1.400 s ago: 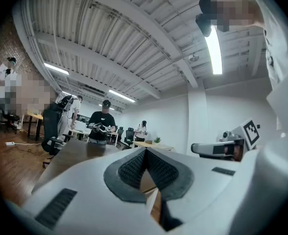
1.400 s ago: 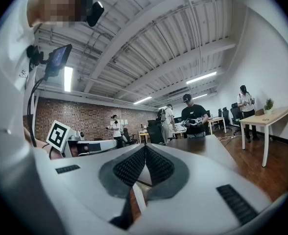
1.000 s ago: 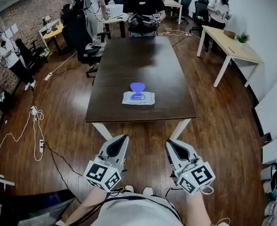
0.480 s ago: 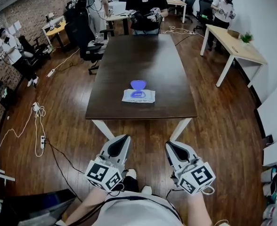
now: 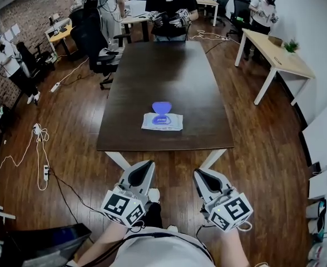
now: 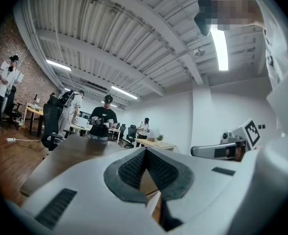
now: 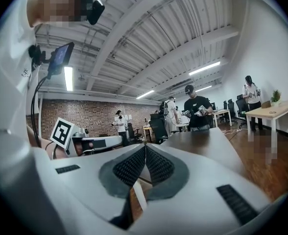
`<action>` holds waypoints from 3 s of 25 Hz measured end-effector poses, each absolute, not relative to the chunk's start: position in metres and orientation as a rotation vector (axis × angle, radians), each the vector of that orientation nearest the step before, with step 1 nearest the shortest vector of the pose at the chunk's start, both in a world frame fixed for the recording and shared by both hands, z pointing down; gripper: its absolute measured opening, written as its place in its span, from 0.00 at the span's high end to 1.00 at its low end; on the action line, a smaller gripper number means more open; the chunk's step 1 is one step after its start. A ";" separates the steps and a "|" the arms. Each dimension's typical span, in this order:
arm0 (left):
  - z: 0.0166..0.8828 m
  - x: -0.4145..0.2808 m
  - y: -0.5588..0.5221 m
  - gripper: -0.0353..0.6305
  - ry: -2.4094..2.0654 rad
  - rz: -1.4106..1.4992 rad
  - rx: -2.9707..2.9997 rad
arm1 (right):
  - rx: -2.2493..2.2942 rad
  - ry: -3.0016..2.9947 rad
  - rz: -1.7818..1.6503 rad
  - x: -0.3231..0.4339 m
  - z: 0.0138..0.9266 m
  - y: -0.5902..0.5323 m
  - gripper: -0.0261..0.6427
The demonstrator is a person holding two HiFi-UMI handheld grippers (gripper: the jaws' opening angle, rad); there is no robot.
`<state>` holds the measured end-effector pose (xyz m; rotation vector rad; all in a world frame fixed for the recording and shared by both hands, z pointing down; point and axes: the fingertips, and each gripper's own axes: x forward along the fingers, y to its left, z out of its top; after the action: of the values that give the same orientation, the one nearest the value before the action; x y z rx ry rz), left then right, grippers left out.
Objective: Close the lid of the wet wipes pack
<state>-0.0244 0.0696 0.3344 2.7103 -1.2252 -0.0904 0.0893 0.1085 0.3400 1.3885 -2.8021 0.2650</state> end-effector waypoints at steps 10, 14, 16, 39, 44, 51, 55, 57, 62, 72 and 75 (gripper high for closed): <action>0.332 -0.038 -0.038 0.94 -1.163 -0.094 2.711 | 1.397 -2.782 0.269 0.065 0.335 0.005 0.95; 0.336 -0.047 -0.084 0.94 -1.131 -0.088 2.715 | 1.415 -2.770 0.286 0.056 0.332 -0.040 0.95; 0.336 -0.051 -0.105 0.94 -1.110 -0.089 2.718 | 1.418 -2.767 0.287 0.051 0.331 -0.063 0.95; 0.409 -0.047 -0.241 0.94 -1.001 0.008 2.624 | 1.282 -2.762 0.318 0.030 0.376 -0.227 0.95; 0.427 -0.042 -0.260 0.94 -1.068 0.060 2.571 | 1.188 -2.761 0.328 0.039 0.397 -0.253 0.95; 0.459 -0.037 -0.277 0.94 -1.122 0.097 2.499 | 1.127 -2.734 0.395 0.052 0.439 -0.279 0.95; 0.472 -0.034 -0.288 0.94 -1.159 0.099 2.458 | 1.095 -2.714 0.439 0.061 0.463 -0.291 0.95; 0.479 -0.033 -0.292 0.94 -1.176 0.098 2.441 | 1.073 -2.698 0.450 0.062 0.478 -0.297 0.95; 0.501 -0.033 -0.297 0.94 -1.167 0.142 2.445 | 1.045 -2.688 0.478 0.056 0.507 -0.312 0.92; 0.536 -0.033 -0.302 0.94 -1.180 0.144 2.390 | 0.970 -2.634 0.448 0.055 0.560 -0.344 0.77; 0.545 -0.038 -0.302 0.94 -1.190 0.167 2.380 | 0.926 -2.624 0.453 0.050 0.573 -0.350 0.73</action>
<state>-0.0376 -0.3020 0.5452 2.3796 -1.1896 0.1674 0.0495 -0.3498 0.5727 0.9257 -2.6241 0.4529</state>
